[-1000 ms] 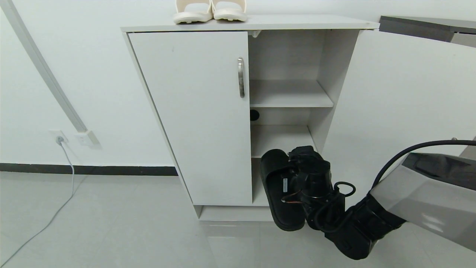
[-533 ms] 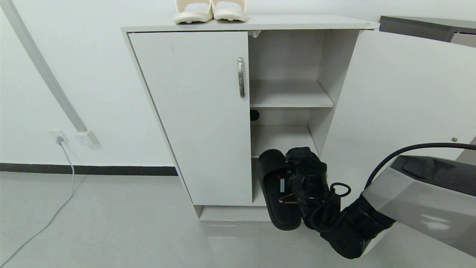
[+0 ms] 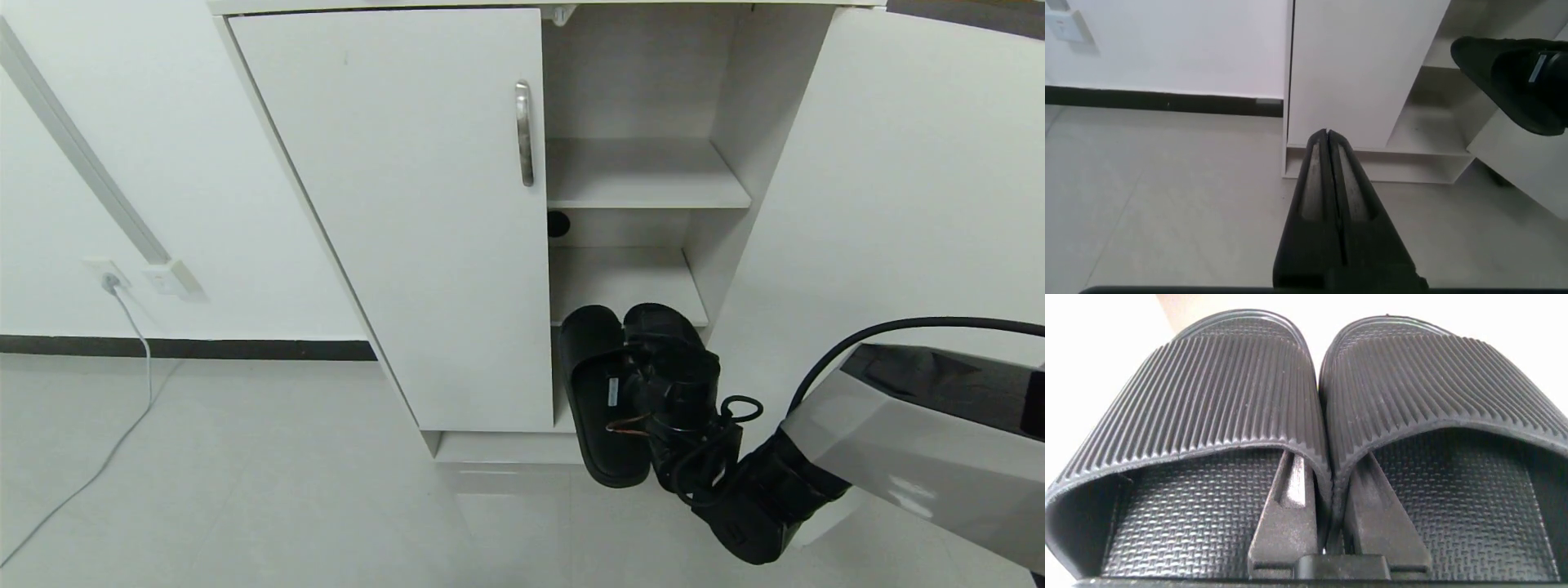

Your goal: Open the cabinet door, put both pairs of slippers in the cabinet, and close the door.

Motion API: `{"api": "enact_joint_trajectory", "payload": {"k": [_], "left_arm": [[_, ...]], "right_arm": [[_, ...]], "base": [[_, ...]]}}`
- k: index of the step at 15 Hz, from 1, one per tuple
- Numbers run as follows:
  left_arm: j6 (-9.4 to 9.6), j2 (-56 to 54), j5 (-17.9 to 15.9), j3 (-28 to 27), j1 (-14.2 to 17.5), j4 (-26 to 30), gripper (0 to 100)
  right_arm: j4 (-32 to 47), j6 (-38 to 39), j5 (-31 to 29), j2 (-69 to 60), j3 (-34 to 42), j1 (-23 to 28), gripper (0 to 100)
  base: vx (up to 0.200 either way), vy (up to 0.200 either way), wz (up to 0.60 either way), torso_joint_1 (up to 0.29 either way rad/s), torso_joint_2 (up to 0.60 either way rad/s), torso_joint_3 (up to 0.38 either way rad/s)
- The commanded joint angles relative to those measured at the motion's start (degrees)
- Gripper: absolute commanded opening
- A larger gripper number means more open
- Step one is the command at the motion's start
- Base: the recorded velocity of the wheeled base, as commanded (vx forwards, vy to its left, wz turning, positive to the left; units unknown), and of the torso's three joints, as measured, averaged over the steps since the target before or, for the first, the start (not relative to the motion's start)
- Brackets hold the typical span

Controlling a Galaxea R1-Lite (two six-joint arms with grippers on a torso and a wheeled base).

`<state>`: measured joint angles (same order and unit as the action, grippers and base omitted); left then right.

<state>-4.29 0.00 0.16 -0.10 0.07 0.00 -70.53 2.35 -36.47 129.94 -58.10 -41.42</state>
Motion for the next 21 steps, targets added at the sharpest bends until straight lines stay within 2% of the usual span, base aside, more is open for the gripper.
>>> {"api": "enact_joint_trajectory", "payload": {"k": [1,3,7,11,19,21], "left_arm": [[-0.02,0.1,0.0,0.0,0.0,0.0,0],[0.07,0.1,0.0,0.0,0.0,0.0,0],[0.07,0.1,0.0,0.0,0.0,0.0,0],[0.07,0.1,0.0,0.0,0.0,0.0,0],[0.07,0.0,0.0,0.0,0.0,0.0,0],[0.07,0.0,0.0,0.0,0.0,0.0,0]], "right_arm": [[0.1,-0.2,-0.2,0.2,0.1,0.2,0],[2.5,-0.1,-1.4,0.1,-0.4,0.7,0],[1.9,-0.1,-4.7,-0.1,-2.6,0.8,0],[-0.7,-0.6,-5.7,-1.4,-3.0,2.0,0],[-0.6,-0.7,-5.6,-1.3,-2.9,3.0,0],[-0.7,-0.9,-5.6,-1.2,-2.9,3.1,0]], "base": [[0.0,0.0,0.0,0.002,0.01,-0.198],[0.0,0.0,0.0,0.005,0.0,-0.203],[0.0,0.0,0.0,0.004,0.0,-0.162],[0.0,0.0,0.0,0.0,0.0,0.0],[0.0,0.0,0.0,0.0,0.0,0.0],[0.2,0.0,0.0,0.002,0.0,0.0]]}}
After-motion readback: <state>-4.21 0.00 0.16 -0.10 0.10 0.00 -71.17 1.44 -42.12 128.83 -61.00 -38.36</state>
